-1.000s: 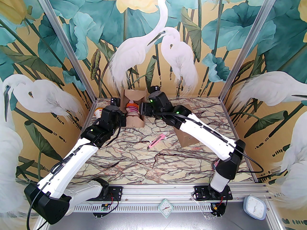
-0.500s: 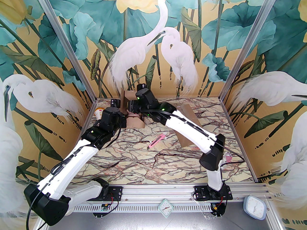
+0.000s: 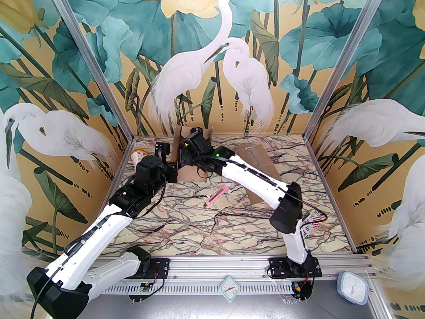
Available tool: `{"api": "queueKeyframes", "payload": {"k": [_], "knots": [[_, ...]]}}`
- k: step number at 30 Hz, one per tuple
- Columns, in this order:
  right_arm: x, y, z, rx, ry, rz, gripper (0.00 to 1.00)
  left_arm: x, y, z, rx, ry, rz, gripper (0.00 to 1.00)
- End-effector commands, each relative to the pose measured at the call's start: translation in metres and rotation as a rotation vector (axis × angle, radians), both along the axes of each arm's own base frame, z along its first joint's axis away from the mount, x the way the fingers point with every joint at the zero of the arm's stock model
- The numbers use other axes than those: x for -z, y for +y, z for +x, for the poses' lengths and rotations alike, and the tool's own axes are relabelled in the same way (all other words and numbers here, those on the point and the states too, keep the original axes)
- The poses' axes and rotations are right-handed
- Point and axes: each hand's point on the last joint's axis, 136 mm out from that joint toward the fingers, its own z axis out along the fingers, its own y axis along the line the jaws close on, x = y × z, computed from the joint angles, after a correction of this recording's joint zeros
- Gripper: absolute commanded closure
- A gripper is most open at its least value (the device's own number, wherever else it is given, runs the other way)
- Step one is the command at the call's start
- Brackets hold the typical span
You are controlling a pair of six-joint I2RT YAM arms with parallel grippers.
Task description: Unpack the express box
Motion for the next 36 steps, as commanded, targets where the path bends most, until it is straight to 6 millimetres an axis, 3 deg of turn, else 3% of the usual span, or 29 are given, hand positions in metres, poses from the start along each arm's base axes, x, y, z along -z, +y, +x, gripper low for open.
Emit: {"api": "queueKeyframes", "payload": {"k": [1, 5, 10, 15, 18, 20, 25, 29, 33, 36], "knots": [[0.014, -0.005, 0.008, 0.020, 0.003, -0.072, 0.21, -0.033, -0.015, -0.003, 0.076, -0.114, -0.069, 1.00], [0.028, -0.014, 0.018, 0.070, -0.014, -0.145, 0.14, -0.034, -0.024, -0.005, 0.112, -0.118, -0.073, 1.00], [0.046, -0.002, 0.028, 0.058, -0.015, -0.109, 0.17, -0.029, -0.036, -0.004, 0.148, -0.110, -0.072, 1.00], [0.073, 0.004, 0.036, 0.028, 0.064, -0.058, 0.41, -0.030, -0.038, -0.004, 0.156, -0.127, -0.063, 1.00], [0.083, 0.003, 0.038, 0.018, 0.090, -0.003, 0.43, -0.029, -0.036, -0.005, 0.158, -0.136, -0.057, 1.00], [0.081, 0.006, 0.038, -0.010, 0.079, 0.035, 0.44, -0.027, -0.038, -0.005, 0.165, -0.135, -0.056, 1.00], [0.071, 0.011, 0.037, -0.052, 0.027, 0.068, 0.72, -0.020, -0.038, -0.002, 0.155, -0.115, -0.052, 1.00], [0.057, 0.008, 0.032, -0.065, -0.009, 0.074, 0.90, -0.017, -0.027, 0.002, 0.087, -0.098, -0.024, 1.00], [0.031, 0.006, 0.013, -0.103, -0.071, 0.100, 0.99, -0.005, -0.010, 0.001, 0.004, -0.052, 0.021, 1.00], [0.008, 0.004, -0.008, -0.145, -0.139, 0.155, 1.00, 0.003, -0.001, -0.001, -0.035, -0.027, 0.044, 1.00]]}}
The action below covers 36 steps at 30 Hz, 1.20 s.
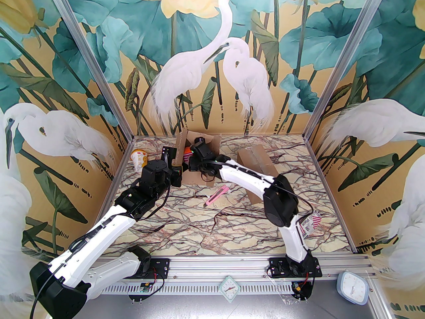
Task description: Unpack the express box
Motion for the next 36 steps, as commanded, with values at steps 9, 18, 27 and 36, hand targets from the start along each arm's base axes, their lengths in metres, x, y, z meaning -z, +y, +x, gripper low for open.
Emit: {"api": "queueKeyframes", "payload": {"k": [9, 18, 27, 36], "knots": [[-0.126, -0.008, -0.065, -0.135, -0.334, 0.215, 1.00, -0.008, 0.028, 0.014, -0.192, 0.076, -0.012, 1.00], [-0.199, -0.032, -0.076, -0.091, -0.520, 0.388, 1.00, 0.011, 0.030, 0.020, -0.203, 0.196, -0.041, 1.00], [-0.227, -0.063, -0.045, 0.039, -0.510, 0.467, 1.00, 0.013, 0.026, 0.026, -0.195, 0.243, -0.057, 1.00], [-0.283, -0.085, -0.022, 0.033, -0.560, 0.561, 1.00, 0.014, 0.046, 0.033, -0.254, 0.293, 0.012, 1.00]]}}
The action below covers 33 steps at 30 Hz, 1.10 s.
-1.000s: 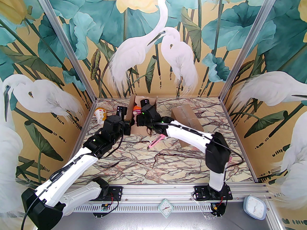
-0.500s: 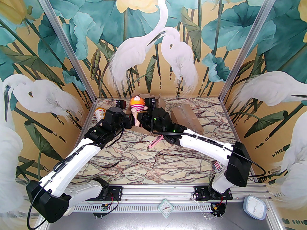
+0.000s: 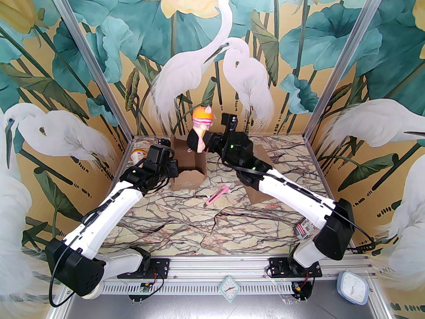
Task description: Unpack the express box
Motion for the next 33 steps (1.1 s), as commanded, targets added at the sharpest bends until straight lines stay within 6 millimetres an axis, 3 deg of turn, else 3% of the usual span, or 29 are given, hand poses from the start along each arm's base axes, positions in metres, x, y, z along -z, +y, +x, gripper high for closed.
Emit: {"api": "queueKeyframes", "payload": {"k": [1, 5, 12, 15, 19, 23, 29, 31, 33], "knots": [[-0.050, -0.007, -0.004, -0.041, -0.048, 0.083, 1.00, -0.006, 0.012, 0.005, -0.036, 0.005, 0.033, 1.00], [-0.037, -0.022, 0.019, 0.002, 0.033, 0.048, 1.00, -0.003, 0.032, 0.014, -0.077, 0.033, 0.005, 1.00], [0.028, -0.032, 0.057, -0.006, 0.243, -0.098, 1.00, 0.000, 0.054, 0.027, -0.026, 0.133, -0.008, 1.00], [0.070, -0.021, 0.067, -0.048, 0.315, -0.186, 1.00, 0.006, 0.062, 0.030, -0.028, 0.167, -0.025, 1.00], [0.140, 0.001, 0.078, -0.113, 0.449, -0.281, 1.00, 0.015, 0.078, 0.033, -0.054, 0.197, -0.021, 1.00], [0.197, 0.019, 0.087, -0.139, 0.530, -0.325, 1.00, 0.015, 0.088, 0.034, -0.066, 0.196, -0.007, 1.00], [0.254, 0.040, 0.095, -0.174, 0.617, -0.378, 1.00, 0.022, 0.091, 0.036, -0.068, 0.215, -0.003, 1.00], [0.265, 0.044, 0.097, -0.179, 0.639, -0.390, 0.99, 0.022, 0.092, 0.035, -0.076, 0.217, 0.003, 1.00], [0.272, 0.046, 0.098, -0.176, 0.652, -0.398, 0.81, 0.018, 0.092, 0.035, -0.078, 0.204, 0.000, 0.94]]}}
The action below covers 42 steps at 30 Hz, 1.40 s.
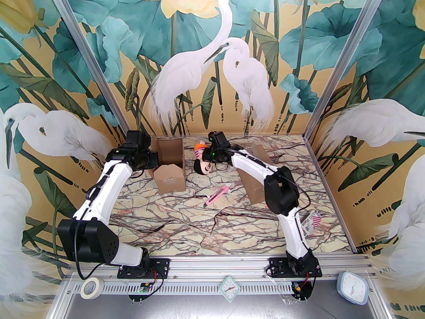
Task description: Unpack the express box
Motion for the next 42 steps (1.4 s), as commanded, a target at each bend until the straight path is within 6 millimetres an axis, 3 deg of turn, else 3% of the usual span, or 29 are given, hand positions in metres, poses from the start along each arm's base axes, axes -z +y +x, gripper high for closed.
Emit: {"api": "queueKeyframes", "payload": {"k": [1, 3, 9, 11, 15, 18, 21, 25, 28, 35, 39, 42], "knots": [[-0.014, 0.009, 0.002, -0.025, -0.023, 0.015, 0.75, -0.011, 0.000, 0.003, 0.012, -0.023, -0.011, 0.87], [-0.015, 0.005, 0.004, -0.012, -0.030, -0.001, 0.66, -0.017, -0.001, 0.003, 0.009, -0.041, -0.019, 0.71], [-0.034, -0.004, 0.003, -0.030, -0.082, -0.061, 0.35, -0.028, -0.009, 0.000, 0.008, -0.057, -0.077, 0.51], [-0.053, -0.012, 0.000, -0.023, -0.112, -0.083, 0.26, -0.035, -0.012, -0.003, 0.008, -0.070, -0.091, 0.43], [-0.099, -0.039, -0.018, 0.021, -0.164, -0.111, 0.22, -0.058, -0.024, -0.011, 0.037, -0.124, -0.101, 0.36], [-0.129, -0.067, -0.039, 0.046, -0.209, -0.151, 0.21, -0.076, -0.050, -0.017, 0.123, -0.169, -0.099, 0.36], [-0.153, -0.103, -0.060, 0.085, -0.235, -0.181, 0.19, -0.088, -0.093, -0.025, 0.256, -0.197, -0.107, 0.36], [-0.171, -0.146, -0.080, 0.146, -0.240, -0.187, 0.19, -0.095, -0.153, -0.037, 0.435, -0.208, -0.128, 0.37], [-0.178, -0.175, -0.095, 0.198, -0.221, -0.190, 0.19, -0.092, -0.190, -0.045, 0.545, -0.175, -0.139, 0.37], [-0.191, -0.210, -0.122, 0.265, -0.151, -0.193, 0.19, -0.047, -0.269, -0.068, 0.742, 0.003, -0.141, 0.37], [-0.192, -0.213, -0.125, 0.277, -0.095, -0.168, 0.19, -0.030, -0.293, -0.072, 0.756, 0.066, -0.174, 0.38], [-0.188, -0.210, -0.120, 0.275, -0.090, -0.164, 0.19, 0.002, -0.297, -0.069, 0.757, 0.114, -0.136, 0.38]]}}
